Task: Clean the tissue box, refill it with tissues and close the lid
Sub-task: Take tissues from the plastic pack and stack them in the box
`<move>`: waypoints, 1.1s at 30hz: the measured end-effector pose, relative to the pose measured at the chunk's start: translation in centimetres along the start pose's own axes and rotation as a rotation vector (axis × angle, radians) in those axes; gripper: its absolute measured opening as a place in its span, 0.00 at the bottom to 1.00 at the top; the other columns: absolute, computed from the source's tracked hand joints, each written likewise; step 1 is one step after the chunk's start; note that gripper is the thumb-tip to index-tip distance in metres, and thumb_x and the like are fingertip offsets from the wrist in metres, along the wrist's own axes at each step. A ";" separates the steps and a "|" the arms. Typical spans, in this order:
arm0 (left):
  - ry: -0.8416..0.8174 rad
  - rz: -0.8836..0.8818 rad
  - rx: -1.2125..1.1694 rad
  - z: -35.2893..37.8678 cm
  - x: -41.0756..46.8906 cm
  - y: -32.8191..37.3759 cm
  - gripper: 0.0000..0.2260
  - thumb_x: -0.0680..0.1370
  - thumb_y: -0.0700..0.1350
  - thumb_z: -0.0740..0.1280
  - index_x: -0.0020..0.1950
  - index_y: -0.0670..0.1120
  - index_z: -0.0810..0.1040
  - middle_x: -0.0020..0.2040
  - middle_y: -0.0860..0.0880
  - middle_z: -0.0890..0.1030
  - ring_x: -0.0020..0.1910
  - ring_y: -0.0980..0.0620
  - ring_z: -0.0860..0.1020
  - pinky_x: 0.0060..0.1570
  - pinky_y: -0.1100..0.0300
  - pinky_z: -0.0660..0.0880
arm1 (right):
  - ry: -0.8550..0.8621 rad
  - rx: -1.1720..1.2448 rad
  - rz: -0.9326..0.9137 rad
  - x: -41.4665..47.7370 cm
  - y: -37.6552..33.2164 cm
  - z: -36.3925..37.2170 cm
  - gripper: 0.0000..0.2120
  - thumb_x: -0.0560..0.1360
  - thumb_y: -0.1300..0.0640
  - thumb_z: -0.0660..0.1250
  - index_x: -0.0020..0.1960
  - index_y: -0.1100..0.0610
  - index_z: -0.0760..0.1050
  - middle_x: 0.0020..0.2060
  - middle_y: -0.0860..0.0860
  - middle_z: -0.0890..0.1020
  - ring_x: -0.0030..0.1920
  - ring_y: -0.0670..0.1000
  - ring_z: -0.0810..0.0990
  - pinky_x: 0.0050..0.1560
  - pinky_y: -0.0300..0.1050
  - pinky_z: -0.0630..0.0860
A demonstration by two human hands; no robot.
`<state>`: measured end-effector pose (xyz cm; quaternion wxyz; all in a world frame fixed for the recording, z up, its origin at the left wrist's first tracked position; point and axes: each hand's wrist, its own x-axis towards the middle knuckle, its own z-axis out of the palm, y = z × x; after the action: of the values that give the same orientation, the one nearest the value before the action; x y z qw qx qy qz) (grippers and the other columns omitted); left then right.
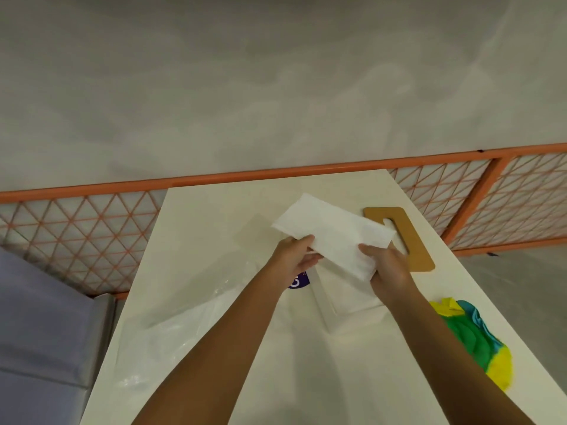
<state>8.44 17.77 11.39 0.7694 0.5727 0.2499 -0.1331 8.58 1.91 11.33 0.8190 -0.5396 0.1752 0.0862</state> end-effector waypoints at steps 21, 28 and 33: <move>0.215 0.349 1.396 1.0 6.5 -2.3 0.15 0.76 0.54 0.64 0.54 0.45 0.80 0.54 0.47 0.76 0.60 0.47 0.68 0.54 0.55 0.68 | 0.026 -1.234 -0.127 5.1 1.1 -3.5 0.17 0.72 0.64 0.68 0.60 0.63 0.75 0.42 0.56 0.77 0.42 0.53 0.74 0.38 0.36 0.70; 0.289 0.374 1.877 1.8 7.3 -2.8 0.22 0.75 0.57 0.64 0.61 0.44 0.72 0.62 0.45 0.71 0.63 0.45 0.66 0.61 0.52 0.64 | 0.003 -1.422 -0.158 5.5 2.7 -3.3 0.17 0.75 0.63 0.64 0.63 0.63 0.72 0.56 0.59 0.80 0.56 0.58 0.78 0.59 0.47 0.73; 0.347 0.299 1.785 2.2 7.5 -3.0 0.31 0.72 0.56 0.69 0.68 0.42 0.62 0.64 0.43 0.68 0.64 0.45 0.68 0.62 0.52 0.66 | 0.009 -1.577 -0.185 5.0 3.2 -3.0 0.17 0.77 0.60 0.62 0.65 0.60 0.69 0.58 0.57 0.77 0.59 0.56 0.76 0.60 0.46 0.73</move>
<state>13.79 15.43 5.42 0.0033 0.9921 0.0900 -0.0879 11.57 0.18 5.58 0.1986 -0.9732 0.0202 0.1145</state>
